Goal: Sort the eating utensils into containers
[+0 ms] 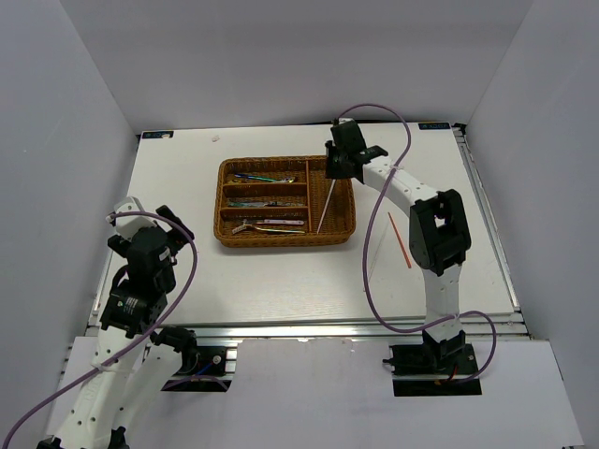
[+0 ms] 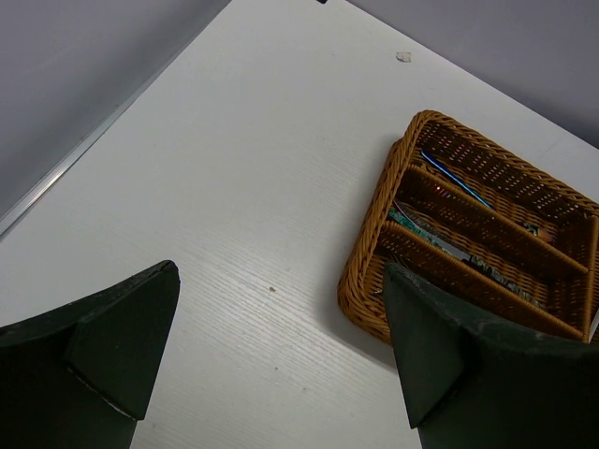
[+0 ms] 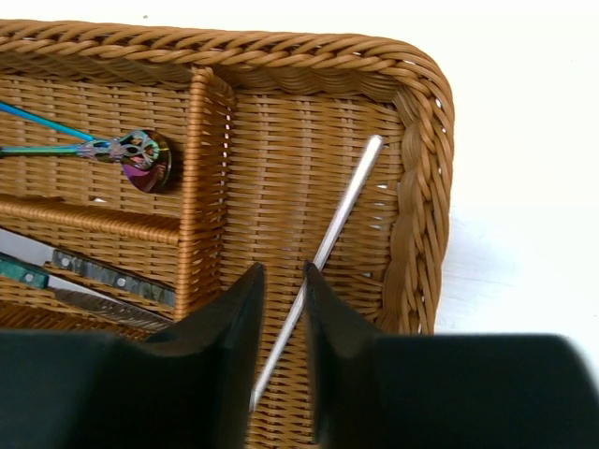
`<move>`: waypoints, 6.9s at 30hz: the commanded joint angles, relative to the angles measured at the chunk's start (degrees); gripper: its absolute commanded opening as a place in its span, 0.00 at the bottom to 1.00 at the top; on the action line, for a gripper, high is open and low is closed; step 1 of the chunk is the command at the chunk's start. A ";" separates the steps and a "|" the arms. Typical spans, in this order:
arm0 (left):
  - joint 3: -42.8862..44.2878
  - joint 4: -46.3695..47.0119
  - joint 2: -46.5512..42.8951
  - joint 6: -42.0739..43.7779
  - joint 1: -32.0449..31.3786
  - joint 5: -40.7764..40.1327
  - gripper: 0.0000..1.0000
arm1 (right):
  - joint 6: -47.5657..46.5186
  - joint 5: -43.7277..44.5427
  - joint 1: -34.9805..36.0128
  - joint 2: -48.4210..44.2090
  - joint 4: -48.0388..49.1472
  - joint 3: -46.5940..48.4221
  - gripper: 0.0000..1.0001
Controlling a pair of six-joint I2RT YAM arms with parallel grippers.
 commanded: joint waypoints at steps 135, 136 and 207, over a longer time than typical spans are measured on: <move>-0.40 -0.13 -1.38 -0.15 0.19 -0.61 0.98 | 36.43 17.26 8.62 -28.68 -12.05 -56.17 0.00; -0.31 -0.21 -1.47 -0.15 0.27 -0.70 0.98 | 36.43 17.17 8.62 -29.30 -11.79 -56.43 0.00; -0.39 -0.30 -1.91 -0.07 0.27 -0.79 0.98 | 5.52 14.71 4.06 -17.16 -15.67 -11.23 0.56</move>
